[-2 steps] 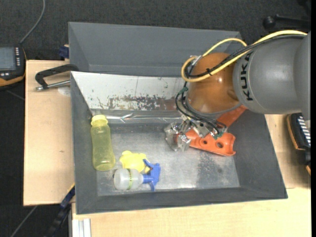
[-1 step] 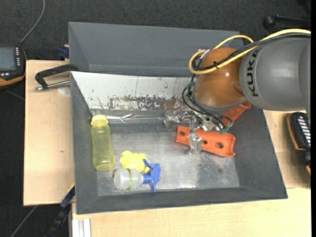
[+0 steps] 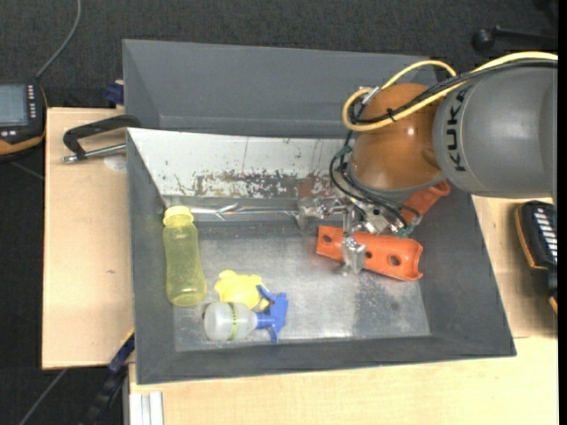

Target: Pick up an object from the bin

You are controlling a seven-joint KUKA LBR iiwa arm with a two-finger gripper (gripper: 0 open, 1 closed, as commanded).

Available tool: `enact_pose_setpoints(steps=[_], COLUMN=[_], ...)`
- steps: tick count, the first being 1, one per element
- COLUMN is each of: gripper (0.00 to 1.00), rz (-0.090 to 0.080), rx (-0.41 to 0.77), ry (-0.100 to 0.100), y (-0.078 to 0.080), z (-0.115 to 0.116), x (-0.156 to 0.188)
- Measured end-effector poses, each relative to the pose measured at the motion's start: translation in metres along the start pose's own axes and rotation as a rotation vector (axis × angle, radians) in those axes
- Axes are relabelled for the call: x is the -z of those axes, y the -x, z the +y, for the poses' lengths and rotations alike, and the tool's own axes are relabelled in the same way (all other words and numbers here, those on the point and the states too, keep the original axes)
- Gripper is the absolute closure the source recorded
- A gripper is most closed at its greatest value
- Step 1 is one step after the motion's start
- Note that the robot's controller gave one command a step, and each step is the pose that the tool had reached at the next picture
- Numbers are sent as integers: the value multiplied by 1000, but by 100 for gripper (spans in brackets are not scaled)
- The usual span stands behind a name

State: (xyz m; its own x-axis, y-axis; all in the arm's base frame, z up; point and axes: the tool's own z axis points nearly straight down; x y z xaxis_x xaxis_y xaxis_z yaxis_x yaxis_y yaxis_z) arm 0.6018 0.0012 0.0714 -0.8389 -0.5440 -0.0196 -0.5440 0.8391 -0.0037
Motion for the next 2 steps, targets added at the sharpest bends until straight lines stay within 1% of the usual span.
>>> enact_pose_setpoints(steps=[1,2], gripper=[0,0], rz=[-2,-1], rx=[71,-34], ry=[1,1], y=[-9,-20], z=[-12,-18], x=[0,0])
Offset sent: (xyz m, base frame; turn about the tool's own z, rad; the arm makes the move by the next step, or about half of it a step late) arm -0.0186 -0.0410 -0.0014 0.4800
